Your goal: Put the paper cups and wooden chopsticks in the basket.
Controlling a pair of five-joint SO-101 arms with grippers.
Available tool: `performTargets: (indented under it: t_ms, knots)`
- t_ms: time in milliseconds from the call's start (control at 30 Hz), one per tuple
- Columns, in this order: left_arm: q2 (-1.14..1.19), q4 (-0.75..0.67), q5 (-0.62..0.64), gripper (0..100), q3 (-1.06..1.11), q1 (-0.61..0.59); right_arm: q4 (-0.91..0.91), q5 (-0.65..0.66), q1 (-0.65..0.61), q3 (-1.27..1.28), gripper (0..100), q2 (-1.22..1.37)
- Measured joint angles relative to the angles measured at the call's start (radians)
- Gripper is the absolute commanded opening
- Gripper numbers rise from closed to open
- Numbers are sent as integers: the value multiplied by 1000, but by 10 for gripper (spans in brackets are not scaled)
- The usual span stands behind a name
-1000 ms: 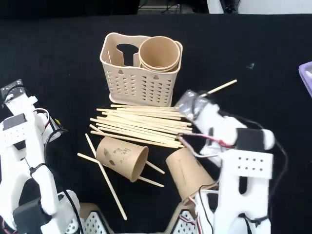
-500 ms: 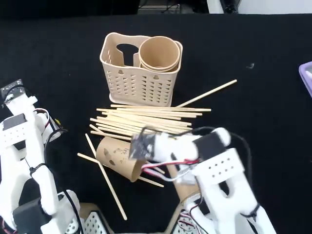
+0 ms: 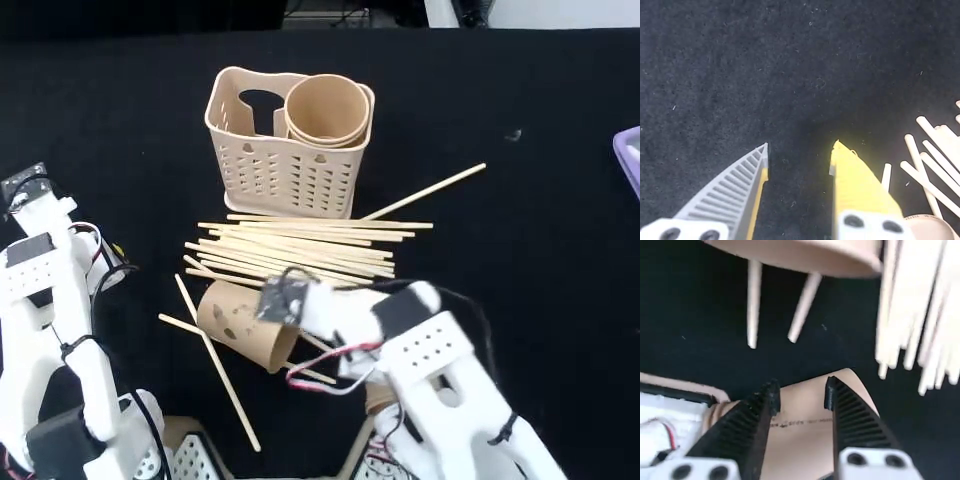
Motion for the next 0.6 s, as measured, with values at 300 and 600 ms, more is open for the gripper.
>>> performTargets:
  t_ms: [300,600]
  knots:
    - [0,0,0,205,0,0,-107,256,540,-107,157,0]
    - [0,0,0,205,0,0,-94,129,660,-216,155,-31]
